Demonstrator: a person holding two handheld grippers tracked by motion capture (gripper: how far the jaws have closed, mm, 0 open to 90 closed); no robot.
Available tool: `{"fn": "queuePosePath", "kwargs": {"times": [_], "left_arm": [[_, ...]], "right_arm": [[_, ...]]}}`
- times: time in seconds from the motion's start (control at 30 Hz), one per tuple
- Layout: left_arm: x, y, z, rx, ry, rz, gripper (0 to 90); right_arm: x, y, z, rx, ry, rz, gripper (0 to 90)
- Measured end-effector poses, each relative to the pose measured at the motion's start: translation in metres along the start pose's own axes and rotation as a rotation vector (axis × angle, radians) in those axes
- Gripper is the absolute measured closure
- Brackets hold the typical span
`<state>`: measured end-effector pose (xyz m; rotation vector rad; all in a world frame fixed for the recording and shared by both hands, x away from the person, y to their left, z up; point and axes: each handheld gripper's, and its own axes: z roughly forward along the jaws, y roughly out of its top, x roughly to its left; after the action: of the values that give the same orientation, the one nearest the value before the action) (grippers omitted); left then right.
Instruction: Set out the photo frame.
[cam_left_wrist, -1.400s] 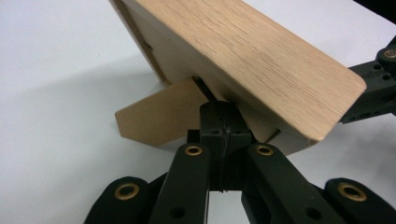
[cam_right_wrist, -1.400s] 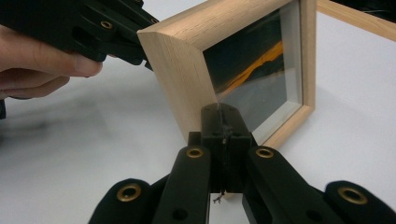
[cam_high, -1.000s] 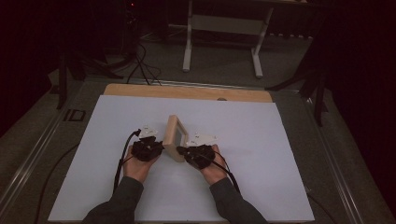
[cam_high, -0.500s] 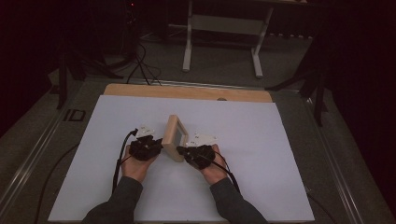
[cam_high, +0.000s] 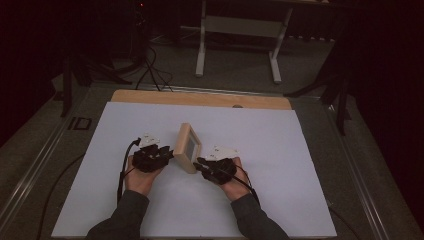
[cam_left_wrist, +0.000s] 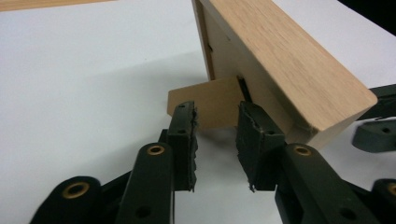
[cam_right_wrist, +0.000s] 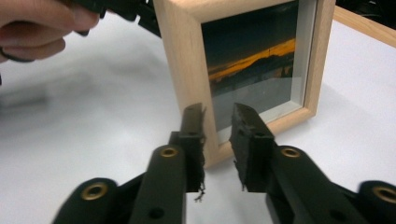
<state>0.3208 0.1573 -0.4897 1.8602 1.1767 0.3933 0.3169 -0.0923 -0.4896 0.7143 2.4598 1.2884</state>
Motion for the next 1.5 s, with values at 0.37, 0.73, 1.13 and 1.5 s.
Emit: {"fn": "queuePosePath", "kwargs": {"times": [0.37,0.73,1.13,1.5], "left_arm": [[0.005,-0.002,-0.017,-0.02,0.042,-0.011,53.6],[0.01,-0.003,-0.029,-0.037,0.041,-0.05,50.6],[0.013,0.003,-0.044,-0.088,0.018,-0.09,47.9],[0.007,0.008,-0.046,-0.082,-0.003,-0.075,44.9]], "right_arm": [[0.0,-0.007,-0.008,0.02,-0.021,-0.019,60.8],[-0.005,-0.006,-0.016,-0.005,-0.022,0.03,50.1],[-0.011,-0.007,-0.02,-0.014,-0.03,0.051,46.5],[-0.018,-0.007,-0.028,-0.026,-0.062,0.066,46.8]]}}
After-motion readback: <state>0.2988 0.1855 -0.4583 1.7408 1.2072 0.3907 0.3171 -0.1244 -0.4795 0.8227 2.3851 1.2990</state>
